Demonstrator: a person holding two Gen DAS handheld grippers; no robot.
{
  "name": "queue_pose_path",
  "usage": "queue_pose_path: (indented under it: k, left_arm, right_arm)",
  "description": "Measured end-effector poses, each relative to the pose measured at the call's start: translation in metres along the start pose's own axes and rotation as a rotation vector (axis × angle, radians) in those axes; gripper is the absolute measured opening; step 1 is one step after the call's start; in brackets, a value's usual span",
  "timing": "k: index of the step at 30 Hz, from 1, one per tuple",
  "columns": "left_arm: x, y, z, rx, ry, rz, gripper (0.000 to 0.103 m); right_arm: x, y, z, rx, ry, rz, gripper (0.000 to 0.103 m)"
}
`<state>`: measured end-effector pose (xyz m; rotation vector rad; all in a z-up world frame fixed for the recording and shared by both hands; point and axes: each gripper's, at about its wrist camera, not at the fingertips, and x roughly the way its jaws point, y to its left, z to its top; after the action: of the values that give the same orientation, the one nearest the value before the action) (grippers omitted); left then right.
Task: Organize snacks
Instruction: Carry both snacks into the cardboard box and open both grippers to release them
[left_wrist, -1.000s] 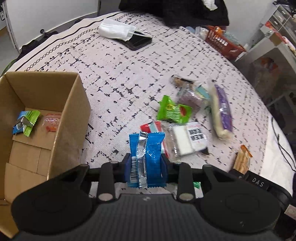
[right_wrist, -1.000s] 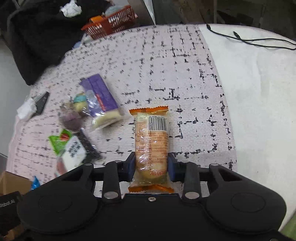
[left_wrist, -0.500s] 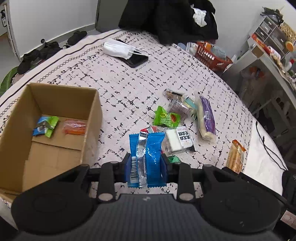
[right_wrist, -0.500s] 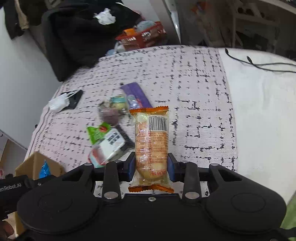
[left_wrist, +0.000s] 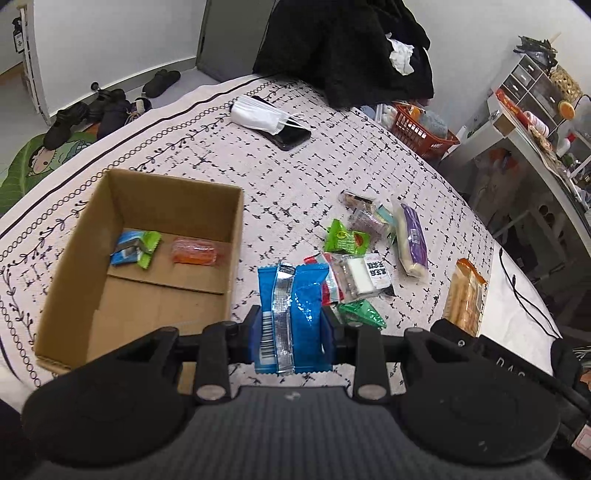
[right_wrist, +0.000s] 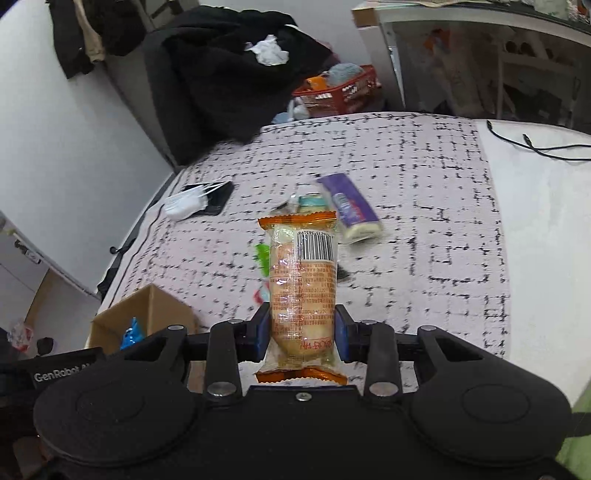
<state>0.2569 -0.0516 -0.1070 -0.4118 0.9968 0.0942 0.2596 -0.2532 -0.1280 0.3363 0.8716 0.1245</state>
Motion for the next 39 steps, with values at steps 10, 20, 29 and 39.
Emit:
queue_pose_path:
  k: [10, 20, 29, 39]
  left_arm:
    - [-0.013, 0.035, 0.002, -0.032, 0.007, -0.007, 0.032]
    - [-0.012, 0.074, 0.01, -0.075, 0.015, -0.009, 0.032]
    - [0.005, 0.115, 0.017, -0.142, 0.042, 0.005, 0.032]
    - [0.019, 0.139, 0.026, -0.17, 0.047, 0.024, 0.036]
  right_arm:
    - [-0.003, 0.041, -0.016, -0.045, 0.019, -0.016, 0.034]
    - [0.001, 0.08, -0.021, -0.086, 0.03, -0.006, 0.034]
    - [0.018, 0.122, -0.025, -0.14, 0.056, 0.02, 0.034]
    - [0.043, 0.153, -0.028, -0.174, 0.089, 0.04, 0.034]
